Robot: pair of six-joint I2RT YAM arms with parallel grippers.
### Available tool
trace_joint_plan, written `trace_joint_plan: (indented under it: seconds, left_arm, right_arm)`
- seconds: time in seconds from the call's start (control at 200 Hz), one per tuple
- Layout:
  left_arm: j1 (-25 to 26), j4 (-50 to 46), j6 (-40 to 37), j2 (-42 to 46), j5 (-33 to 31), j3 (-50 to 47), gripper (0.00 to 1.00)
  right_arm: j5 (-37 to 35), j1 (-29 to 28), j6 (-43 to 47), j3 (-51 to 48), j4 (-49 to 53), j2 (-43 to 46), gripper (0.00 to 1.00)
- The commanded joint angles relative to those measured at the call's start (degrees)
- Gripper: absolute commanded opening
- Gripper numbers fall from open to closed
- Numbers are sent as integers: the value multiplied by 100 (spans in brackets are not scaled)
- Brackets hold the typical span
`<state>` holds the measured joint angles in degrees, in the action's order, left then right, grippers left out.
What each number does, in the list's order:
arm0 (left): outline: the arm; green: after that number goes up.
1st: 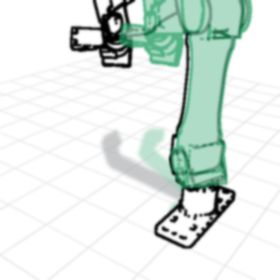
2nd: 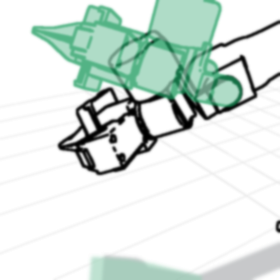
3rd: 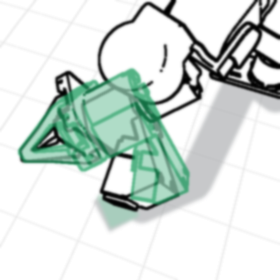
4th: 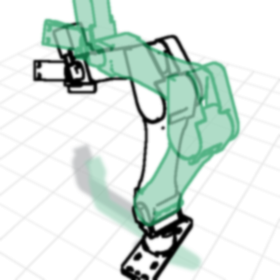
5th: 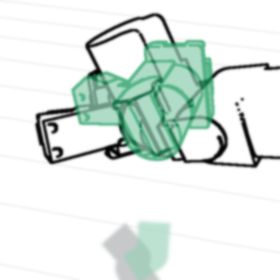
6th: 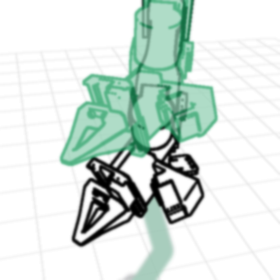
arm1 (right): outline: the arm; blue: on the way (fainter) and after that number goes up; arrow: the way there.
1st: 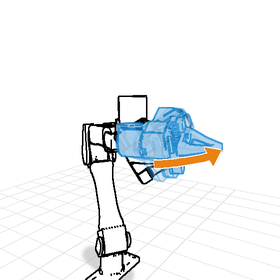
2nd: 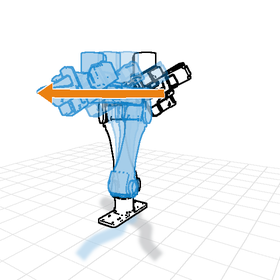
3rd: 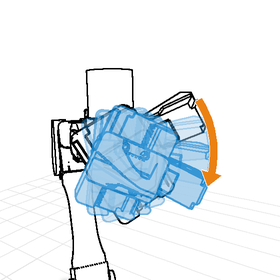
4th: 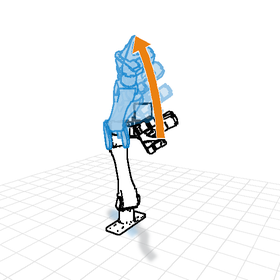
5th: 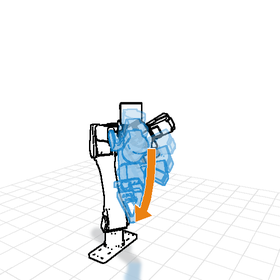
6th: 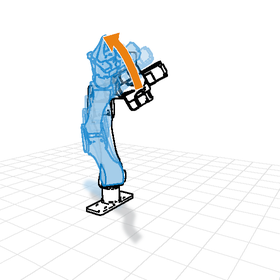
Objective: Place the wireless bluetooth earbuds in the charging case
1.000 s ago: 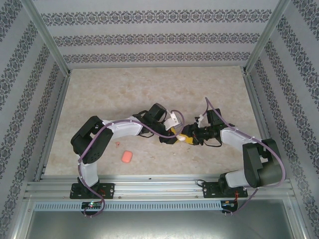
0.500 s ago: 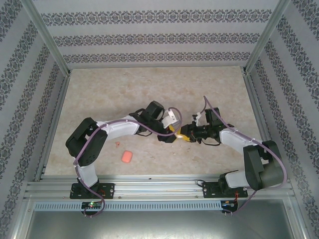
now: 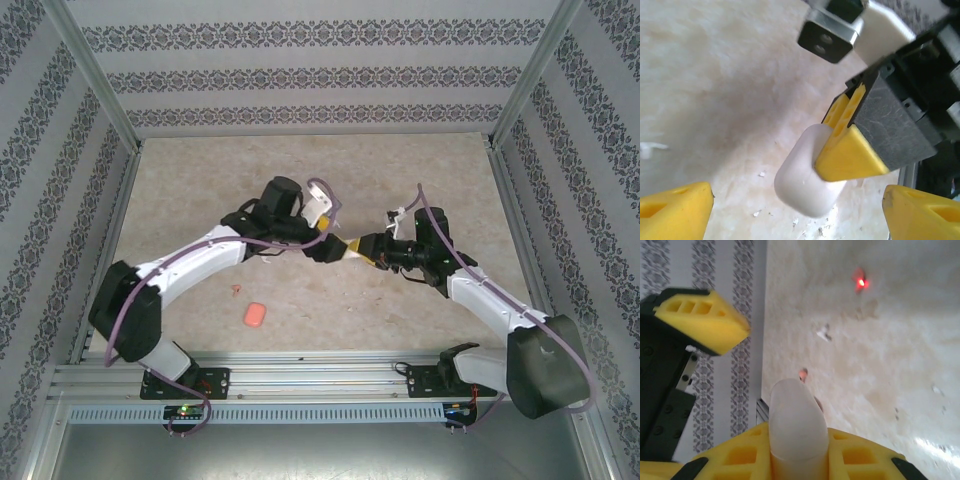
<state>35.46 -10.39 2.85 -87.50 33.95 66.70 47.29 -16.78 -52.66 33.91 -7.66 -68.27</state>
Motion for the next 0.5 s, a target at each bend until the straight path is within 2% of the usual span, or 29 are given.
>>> trace_joint_plan:
  seconds: [0.0,0.1,0.245,0.495]
  left_arm:
    - [-259,-527,839,636,-407,150,87]
    - [-612,-526,1270,1240,-237,-61,88]
    - [-1130,514,2478,1805,829,-624,87]
    - [-1182,1740,3669,1596,1715,-854,77]
  right_arm:
    - [-340,-104,-311,77,-1021,72,9]
    - [-361,-201,-464,256,-1419,-33,9]
    - [-344,-442,-641,569,-1934,-193,9]
    - [-409,-881,-909,1005,-2577,-239,10]
